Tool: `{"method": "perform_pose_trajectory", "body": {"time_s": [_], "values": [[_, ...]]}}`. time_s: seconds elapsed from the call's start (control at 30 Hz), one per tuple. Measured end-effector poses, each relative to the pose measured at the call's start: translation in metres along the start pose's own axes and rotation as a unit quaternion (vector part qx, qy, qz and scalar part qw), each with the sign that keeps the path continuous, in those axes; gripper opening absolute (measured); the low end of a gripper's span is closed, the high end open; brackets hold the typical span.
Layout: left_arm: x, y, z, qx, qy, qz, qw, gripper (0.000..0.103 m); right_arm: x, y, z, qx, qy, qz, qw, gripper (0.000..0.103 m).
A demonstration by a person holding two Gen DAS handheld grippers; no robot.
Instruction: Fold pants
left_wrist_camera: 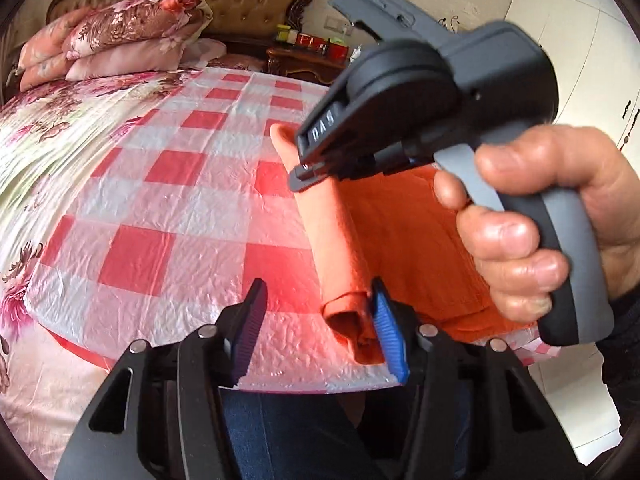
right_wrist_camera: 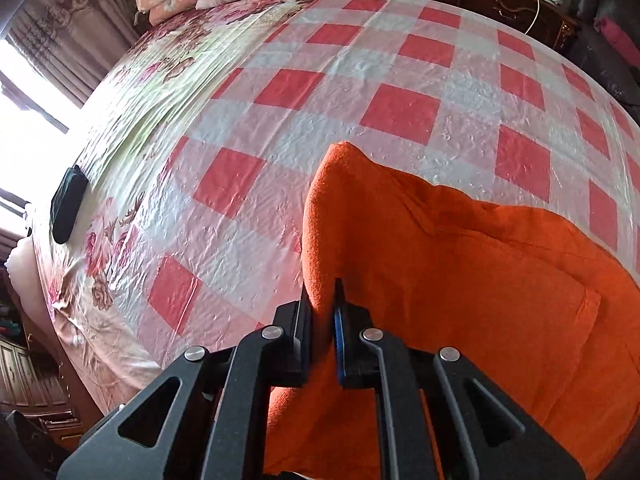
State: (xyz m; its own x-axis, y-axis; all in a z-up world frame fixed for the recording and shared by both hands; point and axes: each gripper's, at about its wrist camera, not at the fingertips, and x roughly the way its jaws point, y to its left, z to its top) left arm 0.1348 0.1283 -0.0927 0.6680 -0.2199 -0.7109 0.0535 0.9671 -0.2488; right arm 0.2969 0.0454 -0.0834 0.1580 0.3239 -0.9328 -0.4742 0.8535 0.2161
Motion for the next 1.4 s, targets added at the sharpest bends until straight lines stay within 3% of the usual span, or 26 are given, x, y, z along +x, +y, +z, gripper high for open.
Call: {"method": "perform_pose_trajectory", "body": {"time_s": [0.1, 0.17, 0.2, 0.3, 0.43, 0.6, 0.77, 0.9, 0.97, 1.03, 1.07, 1.1, 1.17, 1.2, 1.3, 1.33, 1.37, 1.4], "values": [[0.006, -0.014, -0.004, 0.018, -0.001, 0.011, 0.9998, 0.056, 0.000, 0.003, -0.002, 0.002, -0.003, 0.005, 1.000, 0.009], [0.020, -0.021, -0.007, 0.042, 0.002, 0.046, 0.9980, 0.008, 0.002, 0.003, 0.000, 0.003, -0.005, 0.010, 1.000, 0.009], [0.022, -0.023, -0.005, 0.048, 0.002, 0.055, 0.9973, 0.008, -0.001, 0.002, 0.000, 0.006, -0.008, 0.013, 1.000, 0.009], [0.005, -0.042, 0.005, 0.104, -0.047, 0.084, 0.9899, 0.008, -0.019, -0.006, 0.008, 0.016, -0.028, 0.032, 0.999, 0.009], [-0.027, -0.089, 0.021, 0.193, -0.119, 0.105, 0.9683, 0.008, -0.084, -0.028, 0.011, 0.037, -0.085, 0.087, 0.992, 0.009], [-0.046, -0.175, 0.031, 0.294, -0.182, 0.063, 0.9363, 0.008, -0.175, -0.109, -0.020, 0.089, -0.160, 0.135, 0.974, 0.009], [-0.025, -0.275, 0.003, 0.384, -0.197, 0.003, 0.9022, 0.008, -0.216, -0.224, -0.088, 0.162, -0.195, 0.128, 0.959, 0.009], [0.027, -0.348, -0.052, 0.463, -0.176, -0.004, 0.8688, 0.007, -0.192, -0.317, -0.145, 0.222, -0.190, 0.131, 0.947, 0.009], [0.060, -0.371, -0.086, 0.504, -0.169, 0.011, 0.8471, 0.008, -0.166, -0.348, -0.161, 0.240, -0.175, 0.120, 0.947, 0.009], [0.089, -0.386, -0.114, 0.528, -0.149, 0.030, 0.8355, 0.009, -0.132, -0.373, -0.176, 0.249, -0.148, 0.108, 0.951, 0.012], [0.098, -0.389, -0.123, 0.535, -0.143, 0.041, 0.8316, 0.012, -0.118, -0.382, -0.181, 0.255, -0.135, 0.100, 0.952, 0.020], [0.103, -0.391, -0.129, 0.542, -0.138, 0.044, 0.8277, 0.019, -0.109, -0.387, -0.185, 0.256, -0.128, 0.100, 0.953, 0.020], [0.104, -0.395, -0.140, 0.554, -0.152, 0.057, 0.8164, 0.047, -0.099, -0.391, -0.191, 0.252, -0.136, 0.122, 0.950, 0.022], [0.104, -0.397, -0.142, 0.556, -0.160, 0.065, 0.8131, 0.047, -0.100, -0.392, -0.191, 0.249, -0.140, 0.129, 0.950, 0.023], [0.110, -0.398, -0.142, 0.554, -0.143, 0.071, 0.8171, 0.045, -0.102, -0.386, -0.188, 0.233, -0.142, 0.116, 0.955, 0.025], [0.112, -0.399, -0.144, 0.557, -0.142, 0.071, 0.8149, 0.034, -0.102, -0.384, -0.187, 0.229, -0.143, 0.112, 0.956, 0.025], [0.114, -0.402, -0.144, 0.563, -0.141, 0.072, 0.8115, 0.018, -0.102, -0.383, -0.186, 0.225, -0.146, 0.107, 0.957, 0.025], [0.115, -0.405, -0.145, 0.568, -0.140, 0.075, 0.8075, 0.010, -0.104, -0.380, -0.183, 0.218, -0.148, 0.100, 0.960, 0.020]]}}
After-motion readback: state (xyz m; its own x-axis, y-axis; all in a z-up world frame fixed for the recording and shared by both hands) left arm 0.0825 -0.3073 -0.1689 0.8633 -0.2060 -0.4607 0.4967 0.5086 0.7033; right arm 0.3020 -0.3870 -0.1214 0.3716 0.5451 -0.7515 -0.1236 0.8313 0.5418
